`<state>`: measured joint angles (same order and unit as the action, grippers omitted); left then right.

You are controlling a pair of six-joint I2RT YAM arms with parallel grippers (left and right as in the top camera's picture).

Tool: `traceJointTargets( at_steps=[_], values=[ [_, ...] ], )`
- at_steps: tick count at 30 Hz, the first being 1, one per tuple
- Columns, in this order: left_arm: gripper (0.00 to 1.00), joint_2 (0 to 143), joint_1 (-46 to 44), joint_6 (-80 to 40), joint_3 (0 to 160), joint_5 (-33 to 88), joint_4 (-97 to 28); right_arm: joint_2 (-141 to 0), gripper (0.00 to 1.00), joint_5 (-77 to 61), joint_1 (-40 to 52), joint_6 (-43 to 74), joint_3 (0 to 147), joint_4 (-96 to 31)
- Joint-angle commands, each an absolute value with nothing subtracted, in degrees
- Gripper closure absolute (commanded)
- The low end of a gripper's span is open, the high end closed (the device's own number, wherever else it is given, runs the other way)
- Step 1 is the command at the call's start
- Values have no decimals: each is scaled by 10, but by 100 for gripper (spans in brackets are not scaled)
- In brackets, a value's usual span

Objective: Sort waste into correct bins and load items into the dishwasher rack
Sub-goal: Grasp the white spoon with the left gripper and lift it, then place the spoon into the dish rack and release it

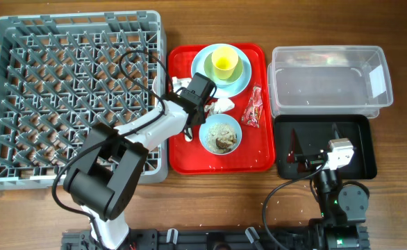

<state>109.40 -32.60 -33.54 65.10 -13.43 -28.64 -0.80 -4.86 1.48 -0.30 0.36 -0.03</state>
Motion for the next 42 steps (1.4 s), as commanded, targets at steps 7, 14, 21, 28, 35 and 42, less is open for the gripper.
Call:
traceJointTargets(
  at_steps=[7,14,21,28,35,42],
  values=[
    [96,948,-327,-302,646,-140,-315,-10,0,-43,15,-11,3,1],
    [96,905,-327,-244,646,-280,-357,-10,0,-43,15,-11,3,1],
    [96,802,-313,-242,646,-312,-389,-10,0,-43,15,-11,3,1],
    [96,846,-250,-242,645,-309,-421,-10,0,-43,15,-11,3,1],
    [96,907,-249,-197,645,-303,-402,-10,0,-43,15,-11,3,1],
    [96,924,-248,-197,645,-303,-394,-10,0,-43,15,-11,3,1]
  ],
)
